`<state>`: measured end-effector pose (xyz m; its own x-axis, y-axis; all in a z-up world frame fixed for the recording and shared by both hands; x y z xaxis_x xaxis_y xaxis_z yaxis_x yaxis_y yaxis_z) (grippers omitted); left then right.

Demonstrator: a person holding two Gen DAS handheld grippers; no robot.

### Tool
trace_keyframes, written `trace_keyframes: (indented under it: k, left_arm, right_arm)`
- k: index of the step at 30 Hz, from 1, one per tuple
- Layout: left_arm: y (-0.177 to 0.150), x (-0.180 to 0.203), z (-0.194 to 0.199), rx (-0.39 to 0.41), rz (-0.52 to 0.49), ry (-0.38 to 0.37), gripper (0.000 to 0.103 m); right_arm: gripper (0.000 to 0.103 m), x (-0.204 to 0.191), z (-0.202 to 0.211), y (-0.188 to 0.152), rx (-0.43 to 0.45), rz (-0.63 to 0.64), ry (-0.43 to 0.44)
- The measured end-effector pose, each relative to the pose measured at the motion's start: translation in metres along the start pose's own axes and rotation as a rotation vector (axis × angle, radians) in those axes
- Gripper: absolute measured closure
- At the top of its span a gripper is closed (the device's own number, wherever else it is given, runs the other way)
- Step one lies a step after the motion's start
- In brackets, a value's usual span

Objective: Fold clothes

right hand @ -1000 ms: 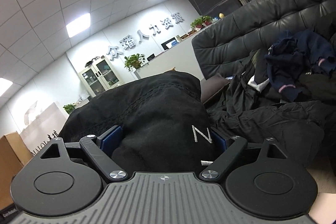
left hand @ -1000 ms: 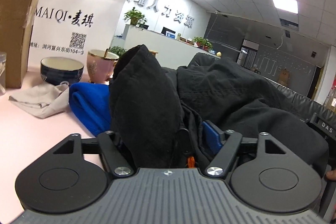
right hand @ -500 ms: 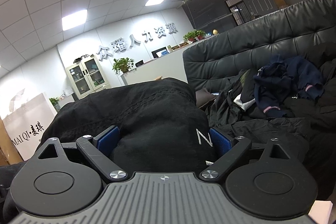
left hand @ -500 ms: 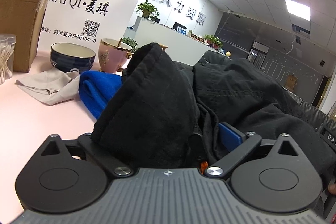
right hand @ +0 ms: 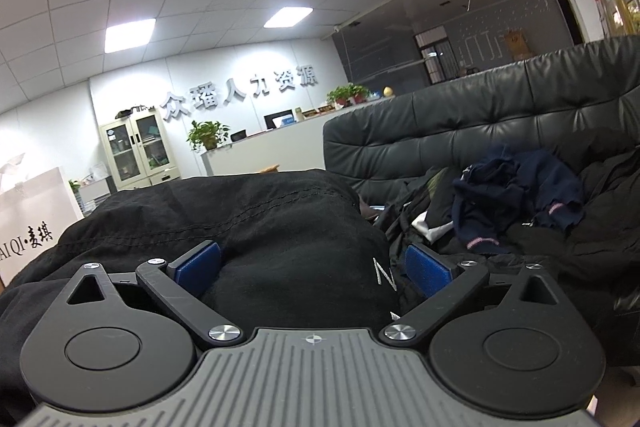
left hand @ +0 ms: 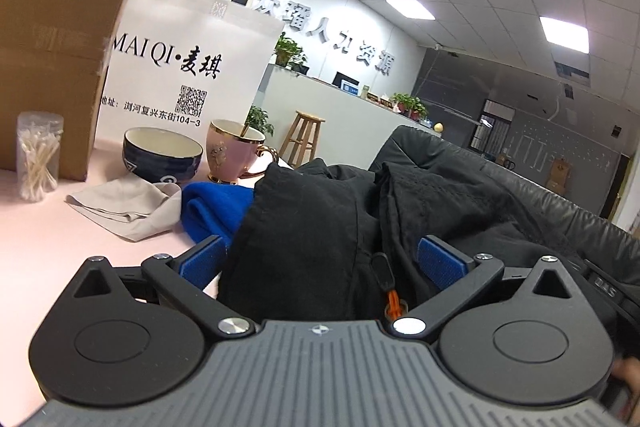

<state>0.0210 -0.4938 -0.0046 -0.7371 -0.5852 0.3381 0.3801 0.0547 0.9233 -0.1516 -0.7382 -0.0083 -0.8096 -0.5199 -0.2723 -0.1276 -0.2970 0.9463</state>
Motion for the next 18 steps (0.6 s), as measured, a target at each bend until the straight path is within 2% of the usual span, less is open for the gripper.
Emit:
trace_keyframes:
  k: [5, 8, 11, 13, 18]
  left_arm:
    - [-0.003, -0.007, 0.027, -0.036, -0.121, -0.016, 0.0]
    - [0.0, -0.017, 0.046, -0.035, -0.158, 0.012, 0.0]
    - [0.007, -0.029, 0.066, -0.009, -0.158, 0.031, 0.0]
    - [0.014, -0.041, 0.084, 0.016, -0.151, 0.043, 0.0]
    - [0.027, -0.064, 0.126, 0.065, -0.162, 0.081, 0.0]
  right_arm:
    - [0.001, 0.0, 0.011, 0.002, 0.075, 0.021, -0.052]
    - [0.0, 0.004, 0.027, 0.007, 0.168, 0.005, -0.115]
    - [0.0, 0.012, 0.046, 0.014, 0.255, -0.049, -0.137]
    - [0.0, 0.013, 0.059, 0.019, 0.291, -0.075, -0.133]
    - [0.0, -0.011, 0.087, 0.03, 0.321, -0.057, -0.043]
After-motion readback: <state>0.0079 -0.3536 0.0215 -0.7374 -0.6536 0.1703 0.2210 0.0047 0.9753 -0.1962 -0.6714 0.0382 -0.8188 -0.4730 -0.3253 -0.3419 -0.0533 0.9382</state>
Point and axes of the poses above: each gripper's, at about its wrist camera, not at the fingertips, and z roughly against the way its jaws point, x to its right, y to its top, the point moved 5 cm from there along -z, roughly the way its jaws point, and after that the axes turned 8 degrees about -y, right-handed, at the moved point
